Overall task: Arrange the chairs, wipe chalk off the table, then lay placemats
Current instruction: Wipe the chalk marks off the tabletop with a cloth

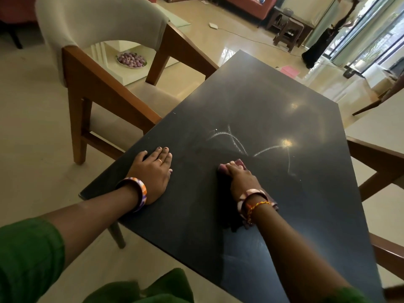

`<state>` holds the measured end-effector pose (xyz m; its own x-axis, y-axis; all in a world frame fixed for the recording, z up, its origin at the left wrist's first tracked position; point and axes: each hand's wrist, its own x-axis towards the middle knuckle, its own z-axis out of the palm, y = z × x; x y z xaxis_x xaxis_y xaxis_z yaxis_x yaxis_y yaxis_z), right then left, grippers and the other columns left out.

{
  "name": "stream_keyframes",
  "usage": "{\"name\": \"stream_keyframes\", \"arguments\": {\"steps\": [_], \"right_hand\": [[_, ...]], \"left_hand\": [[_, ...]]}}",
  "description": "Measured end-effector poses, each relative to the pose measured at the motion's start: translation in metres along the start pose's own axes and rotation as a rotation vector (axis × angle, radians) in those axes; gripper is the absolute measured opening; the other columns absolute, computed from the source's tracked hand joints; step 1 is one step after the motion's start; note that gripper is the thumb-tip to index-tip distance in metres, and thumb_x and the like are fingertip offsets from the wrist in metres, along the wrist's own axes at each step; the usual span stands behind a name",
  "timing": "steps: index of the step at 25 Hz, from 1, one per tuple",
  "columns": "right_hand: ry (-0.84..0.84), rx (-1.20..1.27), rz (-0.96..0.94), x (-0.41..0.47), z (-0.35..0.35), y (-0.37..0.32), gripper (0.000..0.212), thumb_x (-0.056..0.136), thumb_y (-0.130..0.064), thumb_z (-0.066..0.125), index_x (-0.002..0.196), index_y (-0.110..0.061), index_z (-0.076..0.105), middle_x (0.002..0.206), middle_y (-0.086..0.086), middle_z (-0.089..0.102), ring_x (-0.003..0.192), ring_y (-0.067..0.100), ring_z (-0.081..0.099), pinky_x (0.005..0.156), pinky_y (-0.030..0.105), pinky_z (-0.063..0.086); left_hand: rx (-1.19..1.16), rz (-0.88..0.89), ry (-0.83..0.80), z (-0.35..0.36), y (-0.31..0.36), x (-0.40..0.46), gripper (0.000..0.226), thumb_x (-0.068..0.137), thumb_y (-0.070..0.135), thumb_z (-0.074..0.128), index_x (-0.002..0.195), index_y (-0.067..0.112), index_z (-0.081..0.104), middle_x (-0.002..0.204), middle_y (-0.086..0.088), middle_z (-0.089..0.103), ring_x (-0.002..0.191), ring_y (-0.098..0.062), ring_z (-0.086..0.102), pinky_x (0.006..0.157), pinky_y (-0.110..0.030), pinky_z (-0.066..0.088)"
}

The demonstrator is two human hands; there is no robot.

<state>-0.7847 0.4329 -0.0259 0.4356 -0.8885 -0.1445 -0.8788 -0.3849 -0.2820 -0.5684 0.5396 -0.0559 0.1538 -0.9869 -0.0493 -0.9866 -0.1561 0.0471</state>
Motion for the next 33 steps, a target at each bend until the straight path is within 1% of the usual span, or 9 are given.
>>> {"name": "stream_keyframes", "arguments": {"steps": [3, 6, 9, 14, 16, 19, 22, 27, 33], "right_hand": [[0.014, -0.022, 0.012, 0.001, -0.006, 0.020, 0.038, 0.100, -0.017, 0.040, 0.133, -0.032, 0.047, 0.148, -0.006, 0.034, 0.139, 0.018, 0.031, 0.110, 0.029, 0.025], [0.020, -0.084, 0.199, 0.028, -0.024, 0.032, 0.031, 0.098, -0.019, 0.040, 0.126, -0.026, 0.053, 0.133, 0.008, 0.045, 0.122, 0.032, 0.048, 0.101, 0.035, 0.037], [-0.050, -0.178, 0.246, 0.036, -0.029, 0.012, 0.038, 0.097, -0.014, 0.039, 0.132, -0.021, 0.050, 0.131, 0.017, 0.046, 0.125, 0.034, 0.043, 0.103, 0.035, 0.035], [-0.140, -0.108, 0.025, -0.009, -0.011, 0.009, 0.048, 0.097, -0.011, 0.039, 0.141, -0.030, 0.038, 0.153, 0.000, 0.029, 0.141, 0.024, 0.025, 0.113, 0.029, 0.020], [-0.139, -0.079, 0.081, -0.009, -0.017, 0.034, 0.046, 0.097, -0.016, 0.042, 0.140, -0.033, 0.040, 0.155, -0.002, 0.024, 0.142, 0.023, 0.024, 0.114, 0.032, 0.020], [-0.072, -0.144, 0.209, -0.002, -0.036, 0.065, 0.055, 0.090, -0.002, 0.040, 0.135, -0.033, 0.044, 0.150, 0.003, 0.031, 0.136, 0.028, 0.035, 0.110, 0.036, 0.029], [-0.027, -0.075, 0.231, -0.009, -0.032, 0.069, 0.059, 0.089, 0.001, 0.038, 0.138, -0.032, 0.043, 0.150, 0.001, 0.032, 0.134, 0.029, 0.037, 0.111, 0.035, 0.027], [-0.009, 0.060, 0.031, -0.078, -0.012, 0.080, 0.055, 0.092, -0.009, 0.047, 0.139, -0.037, 0.042, 0.147, -0.019, 0.033, 0.138, 0.008, 0.029, 0.116, 0.026, 0.014], [0.055, 0.154, 0.235, -0.035, -0.029, 0.146, 0.047, 0.094, -0.010, 0.047, 0.135, -0.032, 0.049, 0.151, -0.011, 0.032, 0.141, 0.011, 0.024, 0.117, 0.028, 0.016]], "left_hand": [[-0.022, -0.002, 0.010, 0.001, -0.001, -0.002, 0.054, 0.100, 0.036, 0.019, 0.149, 0.015, 0.009, 0.157, -0.001, 0.008, 0.145, -0.016, 0.007, 0.116, -0.036, 0.009], [-0.056, -0.002, 0.042, 0.004, -0.003, -0.002, 0.054, 0.099, 0.037, 0.020, 0.149, 0.016, 0.012, 0.157, 0.000, 0.011, 0.144, -0.015, 0.010, 0.115, -0.035, 0.009], [-0.098, -0.001, 0.075, 0.004, -0.005, 0.001, 0.054, 0.098, 0.038, 0.023, 0.148, 0.018, 0.019, 0.156, 0.001, 0.017, 0.143, -0.014, 0.015, 0.114, -0.034, 0.012], [-0.112, -0.001, 0.090, 0.006, -0.006, 0.000, 0.053, 0.098, 0.039, 0.024, 0.147, 0.018, 0.022, 0.155, 0.001, 0.020, 0.143, -0.013, 0.017, 0.113, -0.033, 0.015], [-0.106, -0.011, 0.089, 0.004, -0.006, -0.002, 0.053, 0.098, 0.038, 0.023, 0.147, 0.018, 0.022, 0.155, 0.001, 0.020, 0.143, -0.013, 0.017, 0.113, -0.033, 0.014], [-0.086, -0.021, 0.079, 0.004, -0.005, -0.001, 0.053, 0.098, 0.038, 0.023, 0.147, 0.018, 0.021, 0.155, 0.002, 0.019, 0.143, -0.013, 0.016, 0.113, -0.034, 0.015], [-0.090, -0.032, 0.069, 0.006, -0.006, 0.000, 0.052, 0.098, 0.037, 0.024, 0.147, 0.018, 0.021, 0.155, 0.002, 0.019, 0.143, -0.012, 0.016, 0.114, -0.033, 0.014], [-0.321, -0.269, 0.067, 0.000, 0.027, 0.007, 0.064, 0.095, 0.033, 0.043, 0.148, 0.010, 0.014, 0.156, -0.007, 0.014, 0.144, -0.020, 0.011, 0.116, -0.036, 0.011], [-0.560, -0.662, -0.006, -0.017, 0.107, 0.064, 0.083, 0.090, 0.037, 0.053, 0.147, 0.003, 0.004, 0.156, -0.017, -0.004, 0.144, -0.029, -0.005, 0.115, -0.044, 0.002]]}}
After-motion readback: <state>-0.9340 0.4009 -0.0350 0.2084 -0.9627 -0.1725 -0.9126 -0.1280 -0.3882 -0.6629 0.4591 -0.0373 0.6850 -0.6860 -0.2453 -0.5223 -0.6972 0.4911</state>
